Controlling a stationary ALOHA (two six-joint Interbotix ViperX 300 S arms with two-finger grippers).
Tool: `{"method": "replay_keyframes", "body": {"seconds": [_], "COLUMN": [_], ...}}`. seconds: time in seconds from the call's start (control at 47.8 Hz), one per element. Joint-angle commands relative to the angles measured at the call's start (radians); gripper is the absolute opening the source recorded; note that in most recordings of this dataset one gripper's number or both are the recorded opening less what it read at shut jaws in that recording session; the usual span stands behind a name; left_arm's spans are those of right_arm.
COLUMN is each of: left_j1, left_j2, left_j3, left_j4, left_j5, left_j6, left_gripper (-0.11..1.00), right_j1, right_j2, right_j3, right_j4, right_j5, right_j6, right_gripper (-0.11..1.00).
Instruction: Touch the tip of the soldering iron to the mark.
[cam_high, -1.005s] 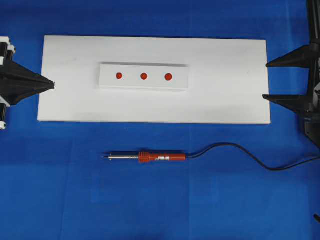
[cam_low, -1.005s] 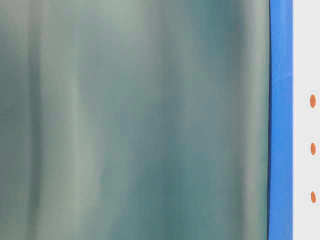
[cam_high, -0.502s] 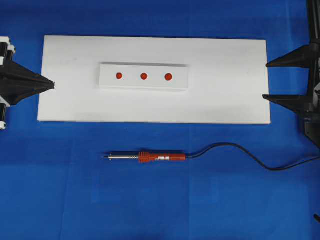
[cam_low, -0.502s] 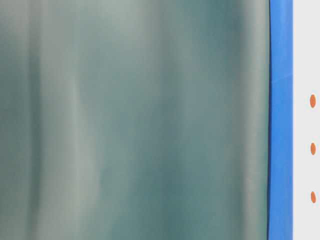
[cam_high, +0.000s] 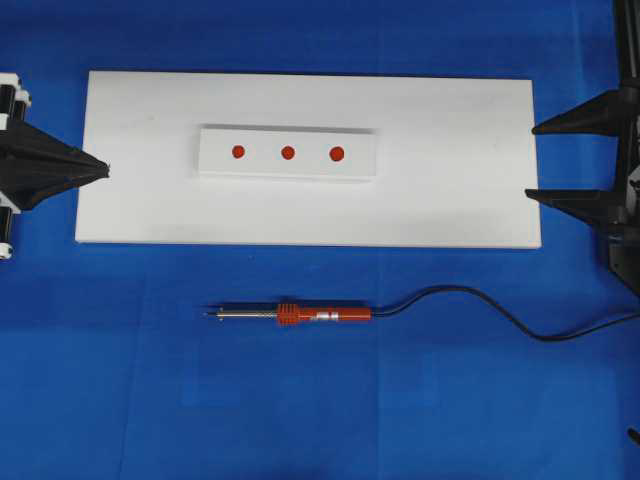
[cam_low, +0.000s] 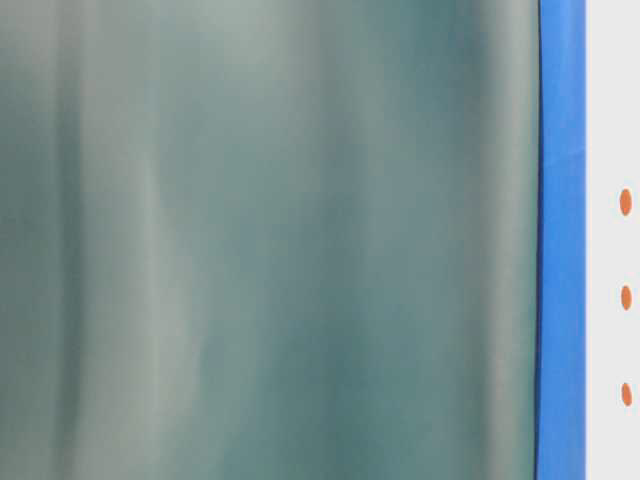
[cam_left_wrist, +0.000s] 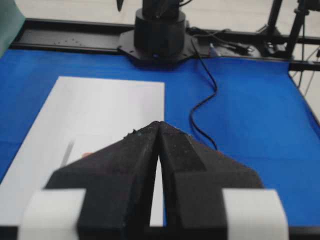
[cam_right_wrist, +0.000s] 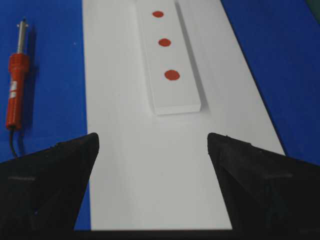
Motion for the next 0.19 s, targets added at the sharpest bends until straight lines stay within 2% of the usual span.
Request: {"method": "replay_keyframes", "body": {"seconds": [0.0,0.167], "left_j1": [0.000,0.000], "left_j2": [0.008,0.008], "left_j3": [-0.009,-0.008], "left_j4": [0.000,0.002], "left_j5": [-0.009,-0.008], "left_j6": [0.002,0.002], "left_gripper": [0.00,0.00], "right_j1": [-0.003,-0.003], "right_j2": [0.009,0.011], "right_j3": [-0.014,-0.014], "right_j4": [0.002,0.002], "right_j5": [-0.011,-0.011], "right_j6": [-0.002,-0.002], "right_gripper": [0.80,0.80]}}
